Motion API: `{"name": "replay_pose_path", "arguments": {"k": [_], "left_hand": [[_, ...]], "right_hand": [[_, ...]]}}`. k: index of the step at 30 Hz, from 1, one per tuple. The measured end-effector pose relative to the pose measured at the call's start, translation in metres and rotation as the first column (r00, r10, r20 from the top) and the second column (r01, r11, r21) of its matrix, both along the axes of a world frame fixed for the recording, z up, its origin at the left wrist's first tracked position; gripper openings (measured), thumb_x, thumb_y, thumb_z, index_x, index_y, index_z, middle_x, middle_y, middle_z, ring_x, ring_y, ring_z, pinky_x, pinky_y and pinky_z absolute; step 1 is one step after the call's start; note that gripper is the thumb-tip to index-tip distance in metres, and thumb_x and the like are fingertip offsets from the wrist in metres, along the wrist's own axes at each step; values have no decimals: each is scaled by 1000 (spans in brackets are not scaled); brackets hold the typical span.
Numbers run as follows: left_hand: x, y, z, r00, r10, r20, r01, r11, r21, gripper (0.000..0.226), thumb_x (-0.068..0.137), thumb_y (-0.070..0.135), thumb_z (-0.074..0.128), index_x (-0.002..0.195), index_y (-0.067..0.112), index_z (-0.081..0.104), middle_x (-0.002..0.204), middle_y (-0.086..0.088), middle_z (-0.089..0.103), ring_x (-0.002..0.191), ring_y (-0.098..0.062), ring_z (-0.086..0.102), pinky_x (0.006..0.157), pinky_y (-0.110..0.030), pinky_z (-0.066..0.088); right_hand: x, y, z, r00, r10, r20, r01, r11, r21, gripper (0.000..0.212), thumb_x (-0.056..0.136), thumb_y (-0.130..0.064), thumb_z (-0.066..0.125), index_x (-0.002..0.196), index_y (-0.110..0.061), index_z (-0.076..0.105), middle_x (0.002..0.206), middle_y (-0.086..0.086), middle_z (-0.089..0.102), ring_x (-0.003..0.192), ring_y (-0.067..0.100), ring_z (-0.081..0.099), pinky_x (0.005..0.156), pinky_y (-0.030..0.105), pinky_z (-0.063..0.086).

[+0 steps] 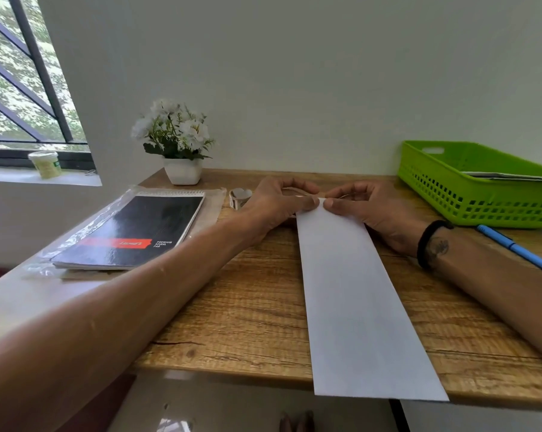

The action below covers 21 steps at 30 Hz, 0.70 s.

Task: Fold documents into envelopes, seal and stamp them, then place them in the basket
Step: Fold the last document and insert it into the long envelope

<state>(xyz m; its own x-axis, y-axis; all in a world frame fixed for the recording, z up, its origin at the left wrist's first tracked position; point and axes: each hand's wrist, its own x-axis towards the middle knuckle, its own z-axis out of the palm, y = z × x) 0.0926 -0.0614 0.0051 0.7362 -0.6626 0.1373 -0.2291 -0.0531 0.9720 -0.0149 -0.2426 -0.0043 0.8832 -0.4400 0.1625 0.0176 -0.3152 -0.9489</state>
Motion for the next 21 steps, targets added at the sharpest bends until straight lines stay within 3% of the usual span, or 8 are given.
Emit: {"name": "replay_pose_path", "arguments": {"k": [3, 6, 10, 15, 17, 19, 21], "left_hand": [[0, 0, 0, 1000, 8, 18, -8, 1000, -3, 20, 85, 13, 85, 103, 17, 78, 100, -4, 80, 97, -18, 77, 84, -32, 64], [0, 1, 1, 998, 36, 45, -36, 999, -2, 17, 87, 14, 83, 102, 18, 78, 102, -5, 79, 97, -17, 75, 77, -27, 63], [2, 4, 3, 999, 34, 28, -32, 998, -45, 19, 89, 12, 81, 107, 15, 76, 106, -7, 77, 97, -19, 76, 74, -27, 63], [3, 6, 7, 998, 45, 43, -42, 998, -51, 16, 92, 12, 78, 108, 16, 75, 100, -6, 78, 80, -12, 74, 71, -25, 63], [4, 6, 7, 997, 47, 63, -44, 998, -46, 15, 93, 11, 76, 108, 16, 75, 98, -6, 78, 79, -13, 74, 71, -25, 62], [5, 6, 7, 992, 54, 110, -51, 998, -30, 14, 94, 13, 76, 107, 18, 75, 97, -4, 79, 82, -16, 75, 71, -25, 62], [4, 6, 4, 961, 91, 259, -93, 996, -5, 13, 94, 15, 76, 106, 20, 75, 93, 1, 79, 83, -14, 76, 69, -20, 60]], "right_hand": [[-2, 2, 1, 1000, -11, 17, 11, 1000, 12, 28, 73, -24, 92, 98, -17, 80, 102, 6, 79, 95, 22, 76, 83, 40, 63], [-3, 4, 3, 998, -31, 48, 29, 999, 43, 25, 77, -15, 89, 99, -13, 78, 99, 10, 79, 84, 17, 76, 76, 34, 63], [-3, -1, 5, 992, -98, 76, 91, 991, 96, 23, 79, -8, 86, 100, -9, 77, 99, 13, 79, 95, 28, 76, 87, 43, 62], [-7, -4, 11, 984, -152, 94, 134, 975, 175, 26, 84, -5, 82, 109, -4, 75, 104, 14, 78, 82, 19, 72, 61, 25, 58], [-8, -4, 12, 982, -164, 96, 144, 970, 194, 23, 86, -3, 79, 109, -3, 74, 103, 13, 77, 81, 18, 72, 57, 23, 57], [-8, -4, 14, 979, -174, 108, 149, 967, 207, 19, 87, -1, 77, 106, -2, 74, 99, 13, 76, 79, 18, 71, 57, 22, 57], [-8, -4, 15, 975, -184, 124, 155, 964, 215, 17, 87, 0, 76, 103, -3, 74, 93, 11, 76, 74, 17, 70, 58, 22, 57]]}}
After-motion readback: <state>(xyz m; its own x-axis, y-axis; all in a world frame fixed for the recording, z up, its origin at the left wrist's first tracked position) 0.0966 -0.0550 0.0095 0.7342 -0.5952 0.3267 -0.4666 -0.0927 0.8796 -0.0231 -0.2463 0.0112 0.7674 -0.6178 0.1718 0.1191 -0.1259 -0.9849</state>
